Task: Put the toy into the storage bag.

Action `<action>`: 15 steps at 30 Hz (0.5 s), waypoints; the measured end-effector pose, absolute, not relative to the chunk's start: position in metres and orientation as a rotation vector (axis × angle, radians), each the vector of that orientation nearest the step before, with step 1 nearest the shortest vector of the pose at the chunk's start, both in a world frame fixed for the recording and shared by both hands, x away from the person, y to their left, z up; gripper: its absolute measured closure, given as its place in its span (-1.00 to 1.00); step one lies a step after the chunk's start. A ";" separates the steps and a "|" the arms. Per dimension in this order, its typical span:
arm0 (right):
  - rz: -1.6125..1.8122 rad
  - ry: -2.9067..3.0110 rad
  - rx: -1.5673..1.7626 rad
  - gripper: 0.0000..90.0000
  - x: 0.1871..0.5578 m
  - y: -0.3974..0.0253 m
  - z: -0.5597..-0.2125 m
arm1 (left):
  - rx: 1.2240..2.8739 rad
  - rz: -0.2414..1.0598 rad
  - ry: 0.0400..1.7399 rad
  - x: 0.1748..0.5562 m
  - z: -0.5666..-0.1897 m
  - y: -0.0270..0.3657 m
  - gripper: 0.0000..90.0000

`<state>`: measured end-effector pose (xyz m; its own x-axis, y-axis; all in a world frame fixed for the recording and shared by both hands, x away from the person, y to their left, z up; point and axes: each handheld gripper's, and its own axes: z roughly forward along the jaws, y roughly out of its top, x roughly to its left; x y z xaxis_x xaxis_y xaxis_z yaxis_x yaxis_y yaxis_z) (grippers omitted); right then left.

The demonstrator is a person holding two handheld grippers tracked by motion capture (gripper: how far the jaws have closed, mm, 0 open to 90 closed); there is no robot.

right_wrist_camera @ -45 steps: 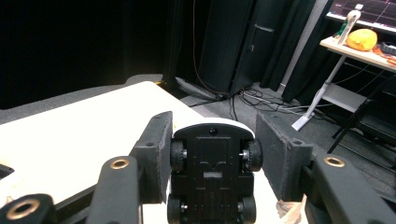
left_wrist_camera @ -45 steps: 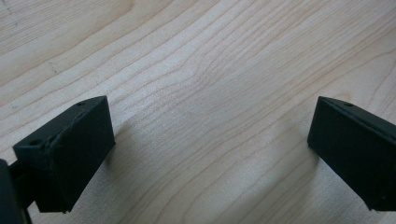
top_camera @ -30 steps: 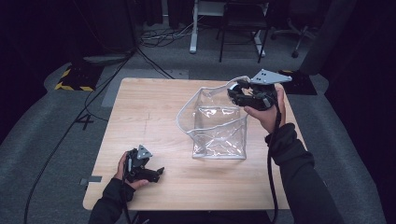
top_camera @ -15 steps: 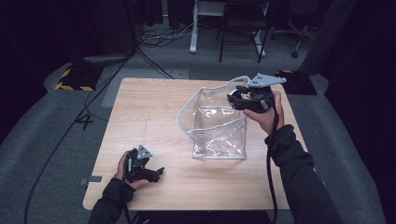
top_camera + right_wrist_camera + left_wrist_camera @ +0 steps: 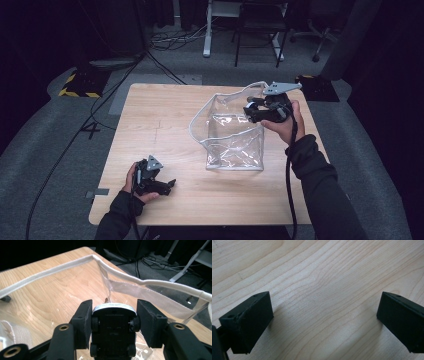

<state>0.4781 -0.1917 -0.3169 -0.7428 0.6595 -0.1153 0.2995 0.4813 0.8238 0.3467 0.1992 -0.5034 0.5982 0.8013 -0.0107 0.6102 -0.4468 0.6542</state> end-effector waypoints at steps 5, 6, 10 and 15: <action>1.162 2.323 0.792 0.08 0.479 -0.191 -0.318 | 2.207 0.401 1.112 0.347 -0.503 0.199 -0.98; 1.164 2.325 0.800 0.08 0.479 -0.190 -0.318 | 2.206 0.401 1.111 0.347 -0.503 0.199 -0.98; 1.138 2.352 0.797 0.08 0.480 -0.186 -0.320 | 2.207 0.401 1.112 0.347 -0.503 0.199 -0.98; 1.109 2.387 0.811 0.08 0.483 -0.185 -0.319 | 2.205 0.401 1.112 0.347 -0.503 0.199 -0.98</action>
<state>0.4834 -0.1849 -0.3194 -0.7587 0.6439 -0.0995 0.3393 0.5209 0.7833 0.3466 0.1991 -0.5034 0.5979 0.8015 -0.0106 0.6102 -0.4466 0.6544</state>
